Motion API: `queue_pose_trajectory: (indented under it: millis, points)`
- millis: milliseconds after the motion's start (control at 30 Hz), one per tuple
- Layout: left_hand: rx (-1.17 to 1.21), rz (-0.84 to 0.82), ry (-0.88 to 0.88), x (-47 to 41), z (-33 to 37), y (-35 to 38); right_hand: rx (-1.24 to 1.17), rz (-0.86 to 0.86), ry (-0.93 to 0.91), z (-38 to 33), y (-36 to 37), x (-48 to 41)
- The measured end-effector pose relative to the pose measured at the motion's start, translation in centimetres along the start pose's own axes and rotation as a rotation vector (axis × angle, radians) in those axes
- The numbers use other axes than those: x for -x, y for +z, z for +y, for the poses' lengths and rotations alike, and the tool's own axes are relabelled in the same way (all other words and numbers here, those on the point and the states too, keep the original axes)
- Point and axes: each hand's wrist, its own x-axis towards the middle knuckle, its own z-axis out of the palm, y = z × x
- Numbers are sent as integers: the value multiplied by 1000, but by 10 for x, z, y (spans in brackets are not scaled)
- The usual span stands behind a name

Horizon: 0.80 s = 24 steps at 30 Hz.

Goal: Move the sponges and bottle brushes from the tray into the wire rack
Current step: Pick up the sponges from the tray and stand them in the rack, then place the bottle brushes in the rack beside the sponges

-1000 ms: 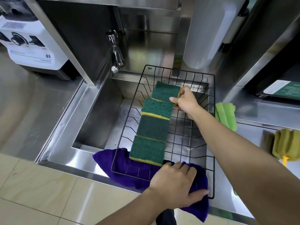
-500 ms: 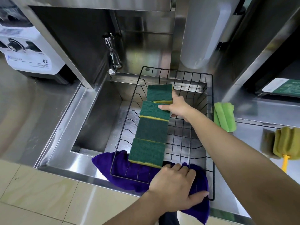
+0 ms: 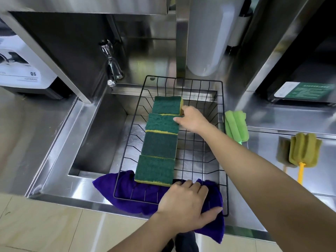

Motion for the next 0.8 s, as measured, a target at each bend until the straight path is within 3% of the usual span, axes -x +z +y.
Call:
queue_pose_trajectory:
  millis: [200, 300, 400, 500, 567, 633, 800]
  points:
    - [16, 13, 7, 1, -2, 4, -2, 595, 41, 12, -41, 26]
    - [20, 35, 21, 1, -2, 10, 56, 756, 63, 37, -61, 39]
    - [20, 57, 26, 3, -4, 14, 104, 669, 234, 64, -66, 54]
    - [13, 55, 26, 3, -4, 16, 18, 453, 399, 87, -59, 68]
    - [12, 53, 22, 2, -4, 16, -95, 343, 412, 97, -53, 75]
    - [2, 50, 21, 2, -4, 15, -135, 327, 390, 100, -48, 82]
    - [-9, 57, 28, 3, -5, 15, 60, 462, 437, 88, -49, 100]
